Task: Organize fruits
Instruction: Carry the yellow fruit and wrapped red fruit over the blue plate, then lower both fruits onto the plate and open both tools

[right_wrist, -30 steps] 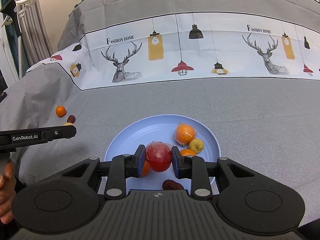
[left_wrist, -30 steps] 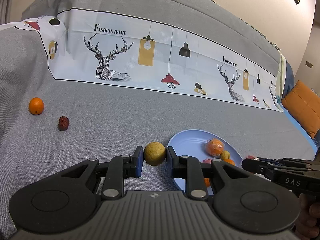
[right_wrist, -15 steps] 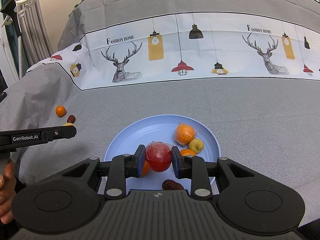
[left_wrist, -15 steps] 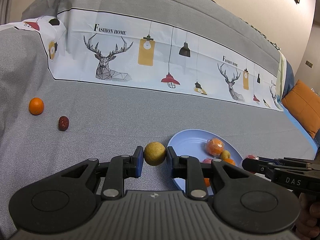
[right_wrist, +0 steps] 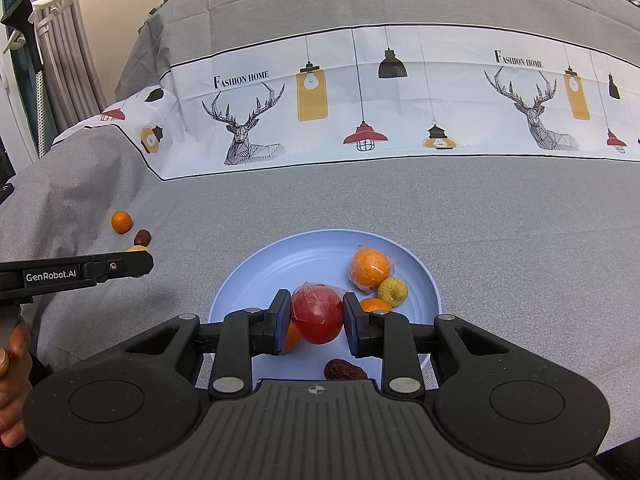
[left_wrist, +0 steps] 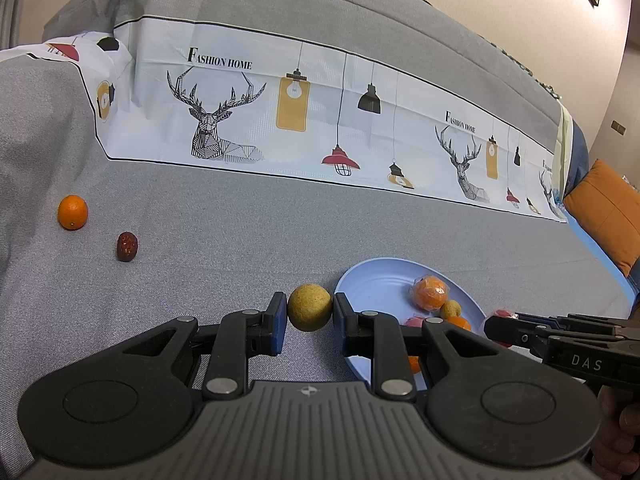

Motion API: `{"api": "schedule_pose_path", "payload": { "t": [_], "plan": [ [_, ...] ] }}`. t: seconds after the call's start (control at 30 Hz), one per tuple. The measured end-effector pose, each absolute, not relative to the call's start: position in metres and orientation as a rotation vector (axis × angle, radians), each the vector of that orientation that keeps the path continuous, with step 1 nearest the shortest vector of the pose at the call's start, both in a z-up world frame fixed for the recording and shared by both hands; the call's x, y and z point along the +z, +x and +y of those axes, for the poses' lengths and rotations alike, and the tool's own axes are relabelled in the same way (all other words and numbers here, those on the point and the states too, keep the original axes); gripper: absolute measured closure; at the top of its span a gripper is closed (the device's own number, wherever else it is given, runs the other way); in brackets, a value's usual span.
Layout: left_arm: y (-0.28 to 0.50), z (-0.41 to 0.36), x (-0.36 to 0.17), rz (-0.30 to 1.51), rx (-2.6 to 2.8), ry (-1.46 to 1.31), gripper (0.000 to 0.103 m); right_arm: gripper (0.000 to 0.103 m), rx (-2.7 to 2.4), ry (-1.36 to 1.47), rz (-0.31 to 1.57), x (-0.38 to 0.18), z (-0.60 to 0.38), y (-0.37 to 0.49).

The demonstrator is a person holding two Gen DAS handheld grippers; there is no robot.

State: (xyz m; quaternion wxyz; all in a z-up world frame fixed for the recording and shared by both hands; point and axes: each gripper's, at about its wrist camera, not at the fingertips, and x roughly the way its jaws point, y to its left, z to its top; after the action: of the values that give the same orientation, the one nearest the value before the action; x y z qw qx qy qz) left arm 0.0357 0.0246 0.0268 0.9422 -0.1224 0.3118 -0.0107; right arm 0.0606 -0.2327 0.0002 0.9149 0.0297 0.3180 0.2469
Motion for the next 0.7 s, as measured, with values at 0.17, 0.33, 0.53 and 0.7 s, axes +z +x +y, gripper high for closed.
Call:
{"api": "schedule_pose_path", "payload": {
  "t": [0.17,0.33,0.53,0.7],
  "plan": [
    [0.036,0.025,0.027,0.636,-0.022,-0.250,0.076,0.074,0.507,0.061,0.655,0.000,-0.233,0.061],
    [0.035,0.022,0.025,0.630,-0.026,-0.237,0.076,0.074,0.498,0.049,0.665,-0.002,-0.233,0.062],
    [0.033,0.009,0.024,0.616,-0.092,-0.183,0.076,0.074,0.491,0.028,0.686,-0.005,-0.230,0.063],
    [0.031,-0.009,0.021,0.603,-0.164,-0.123,0.076,0.074,0.497,-0.002,0.690,-0.006,-0.226,0.062]
  ]
}}
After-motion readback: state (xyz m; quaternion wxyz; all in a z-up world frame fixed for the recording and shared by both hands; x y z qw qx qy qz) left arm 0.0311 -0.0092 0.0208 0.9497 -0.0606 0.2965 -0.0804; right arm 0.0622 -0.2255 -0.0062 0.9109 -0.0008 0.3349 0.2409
